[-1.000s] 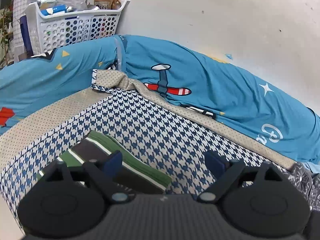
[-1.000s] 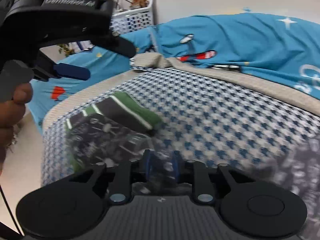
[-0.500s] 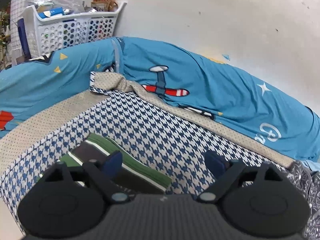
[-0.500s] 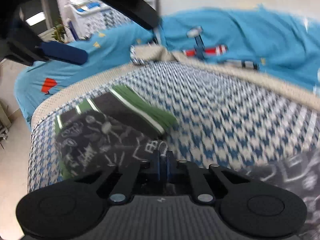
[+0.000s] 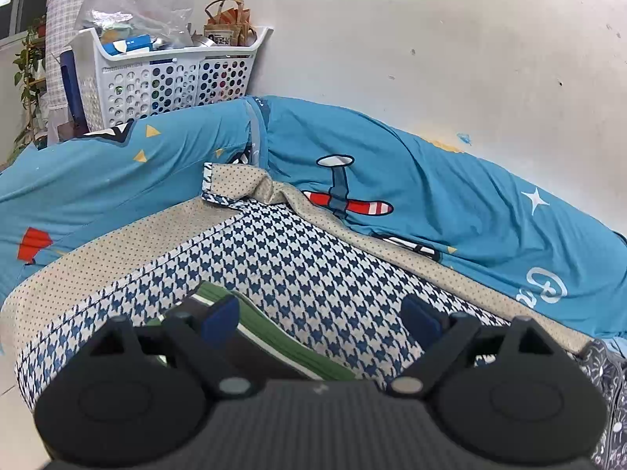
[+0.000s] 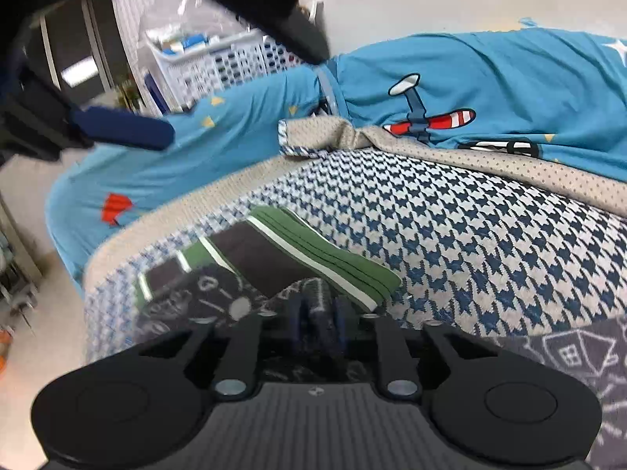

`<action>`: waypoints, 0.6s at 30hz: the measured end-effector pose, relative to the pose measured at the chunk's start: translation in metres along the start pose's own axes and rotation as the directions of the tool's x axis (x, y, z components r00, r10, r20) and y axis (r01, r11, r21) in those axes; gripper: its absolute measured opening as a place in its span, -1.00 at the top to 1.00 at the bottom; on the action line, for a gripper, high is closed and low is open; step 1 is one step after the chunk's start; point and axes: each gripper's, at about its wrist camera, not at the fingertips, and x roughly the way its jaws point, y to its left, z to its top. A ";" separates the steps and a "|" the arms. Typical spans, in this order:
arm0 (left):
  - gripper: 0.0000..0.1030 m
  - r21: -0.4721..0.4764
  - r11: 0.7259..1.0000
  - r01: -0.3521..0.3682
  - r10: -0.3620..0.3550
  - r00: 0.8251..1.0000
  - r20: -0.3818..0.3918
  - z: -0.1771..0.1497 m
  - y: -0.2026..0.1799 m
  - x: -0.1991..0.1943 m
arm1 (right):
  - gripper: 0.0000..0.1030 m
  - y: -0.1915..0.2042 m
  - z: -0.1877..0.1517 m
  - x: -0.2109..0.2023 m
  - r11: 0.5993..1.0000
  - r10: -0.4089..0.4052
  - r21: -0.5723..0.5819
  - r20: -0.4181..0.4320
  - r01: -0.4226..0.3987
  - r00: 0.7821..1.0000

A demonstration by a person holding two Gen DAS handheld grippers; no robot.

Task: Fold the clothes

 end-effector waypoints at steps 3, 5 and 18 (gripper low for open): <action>-0.73 -0.008 1.000 -0.003 0.003 1.000 0.006 0.003 0.004 -0.002 | 0.26 -0.005 -0.001 -0.018 1.000 0.013 0.016 0.015 -0.013 1.000; -0.75 -0.004 1.000 -0.010 0.010 1.000 0.004 0.005 0.008 -0.002 | 0.26 -0.008 -0.002 -0.032 1.000 -0.004 0.010 0.027 0.004 1.000; -0.75 -0.080 0.990 -0.119 0.119 0.993 -0.005 0.018 0.065 -0.002 | 0.28 0.033 -0.023 -0.067 0.984 0.050 -0.170 0.007 -0.048 0.999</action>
